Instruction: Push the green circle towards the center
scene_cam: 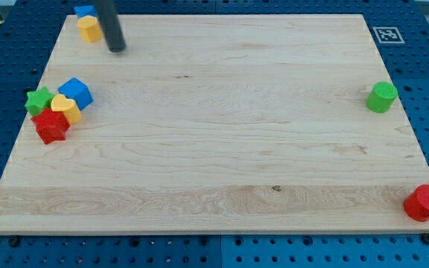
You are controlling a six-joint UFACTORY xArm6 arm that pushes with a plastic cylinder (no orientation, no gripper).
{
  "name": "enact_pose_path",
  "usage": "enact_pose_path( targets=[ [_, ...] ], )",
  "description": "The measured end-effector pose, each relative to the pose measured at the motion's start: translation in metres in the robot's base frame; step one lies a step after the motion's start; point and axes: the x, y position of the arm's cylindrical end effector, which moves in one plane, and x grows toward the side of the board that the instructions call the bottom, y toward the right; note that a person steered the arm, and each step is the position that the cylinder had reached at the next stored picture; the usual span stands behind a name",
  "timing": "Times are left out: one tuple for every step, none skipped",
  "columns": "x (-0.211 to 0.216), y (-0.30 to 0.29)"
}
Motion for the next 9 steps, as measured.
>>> enact_pose_path(
  targets=[
    [0.059,0.093],
    [0.1,0.215],
    [0.144,0.332],
    [0.17,0.416],
    [0.167,0.446],
    [0.136,0.461],
    [0.131,0.461],
    [0.123,0.453],
    [0.108,0.434]
  ],
)
